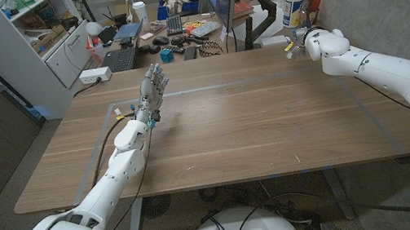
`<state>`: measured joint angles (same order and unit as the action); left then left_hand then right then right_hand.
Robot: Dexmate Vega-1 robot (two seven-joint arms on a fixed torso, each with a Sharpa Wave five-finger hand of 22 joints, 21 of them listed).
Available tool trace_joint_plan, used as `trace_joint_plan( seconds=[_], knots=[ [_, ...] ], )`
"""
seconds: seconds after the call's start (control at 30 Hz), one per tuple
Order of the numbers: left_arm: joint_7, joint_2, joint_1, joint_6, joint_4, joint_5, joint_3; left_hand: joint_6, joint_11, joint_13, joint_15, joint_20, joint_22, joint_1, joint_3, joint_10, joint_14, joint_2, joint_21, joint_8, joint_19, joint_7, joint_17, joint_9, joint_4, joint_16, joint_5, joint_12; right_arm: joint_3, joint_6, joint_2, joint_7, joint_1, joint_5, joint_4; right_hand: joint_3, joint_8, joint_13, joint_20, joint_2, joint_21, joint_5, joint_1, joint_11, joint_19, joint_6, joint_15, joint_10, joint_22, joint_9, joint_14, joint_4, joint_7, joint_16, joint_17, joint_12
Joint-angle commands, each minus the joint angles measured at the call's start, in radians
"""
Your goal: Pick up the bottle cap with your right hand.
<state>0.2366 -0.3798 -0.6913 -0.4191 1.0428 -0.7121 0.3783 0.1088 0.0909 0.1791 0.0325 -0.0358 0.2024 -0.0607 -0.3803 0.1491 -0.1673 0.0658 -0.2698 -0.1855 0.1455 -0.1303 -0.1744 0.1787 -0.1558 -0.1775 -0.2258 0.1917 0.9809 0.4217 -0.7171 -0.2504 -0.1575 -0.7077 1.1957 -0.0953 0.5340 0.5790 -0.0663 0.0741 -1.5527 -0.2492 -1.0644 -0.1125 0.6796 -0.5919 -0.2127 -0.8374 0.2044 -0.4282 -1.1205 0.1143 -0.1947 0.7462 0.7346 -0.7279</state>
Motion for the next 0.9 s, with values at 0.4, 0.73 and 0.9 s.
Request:
trace_joint_plan(
  seconds=[0.4, 0.73, 0.9],
  knots=[
    [-0.024, -0.029, -0.04, 0.009, 0.085, 0.005, -0.003, -0.006, -0.004, 0.001, 0.011, -0.001, 0.001, 0.013, 0.007, 0.001, -0.036, 0.003, 0.003, -0.004, 0.008, -0.004, -0.005, 0.003, 0.0, -0.006, -0.007, 0.005, -0.109, 0.062, -0.077, 0.041, -0.087, 0.017, 0.16, 0.008, 0.073, -0.002, -0.138, 0.016, 0.008, 0.008, -0.005, 0.002, -0.003, -0.036, -0.014, -0.002, -0.001, -0.061, -0.017, 0.005, -0.001, -0.021, 0.008, -0.012],
    [-0.025, -0.034, -0.05, 0.003, 0.099, 0.0, -0.009, -0.007, -0.006, 0.001, 0.011, -0.001, 0.001, 0.014, 0.008, 0.002, -0.034, 0.004, 0.003, -0.004, 0.008, -0.004, -0.005, 0.003, 0.0, -0.006, -0.008, 0.005, -0.137, 0.079, -0.096, 0.042, -0.102, 0.007, 0.209, 0.009, 0.083, 0.0, -0.138, 0.02, 0.01, 0.011, -0.012, 0.0, -0.001, -0.041, -0.014, -0.005, -0.003, -0.066, -0.022, 0.007, 0.003, -0.027, 0.014, -0.019],
    [-0.024, -0.036, -0.055, 0.001, 0.106, -0.003, -0.011, -0.006, -0.006, 0.001, 0.011, -0.002, 0.001, 0.014, 0.009, 0.003, -0.034, 0.004, 0.004, -0.004, 0.008, -0.004, -0.005, 0.003, 0.0, -0.006, -0.009, 0.004, -0.148, 0.086, -0.105, 0.039, -0.108, -0.001, 0.232, 0.011, 0.089, 0.001, -0.137, 0.021, 0.01, 0.012, -0.012, 0.002, -0.001, -0.045, -0.014, -0.007, -0.003, -0.069, -0.025, 0.007, 0.005, -0.03, 0.017, -0.022]
  ],
)
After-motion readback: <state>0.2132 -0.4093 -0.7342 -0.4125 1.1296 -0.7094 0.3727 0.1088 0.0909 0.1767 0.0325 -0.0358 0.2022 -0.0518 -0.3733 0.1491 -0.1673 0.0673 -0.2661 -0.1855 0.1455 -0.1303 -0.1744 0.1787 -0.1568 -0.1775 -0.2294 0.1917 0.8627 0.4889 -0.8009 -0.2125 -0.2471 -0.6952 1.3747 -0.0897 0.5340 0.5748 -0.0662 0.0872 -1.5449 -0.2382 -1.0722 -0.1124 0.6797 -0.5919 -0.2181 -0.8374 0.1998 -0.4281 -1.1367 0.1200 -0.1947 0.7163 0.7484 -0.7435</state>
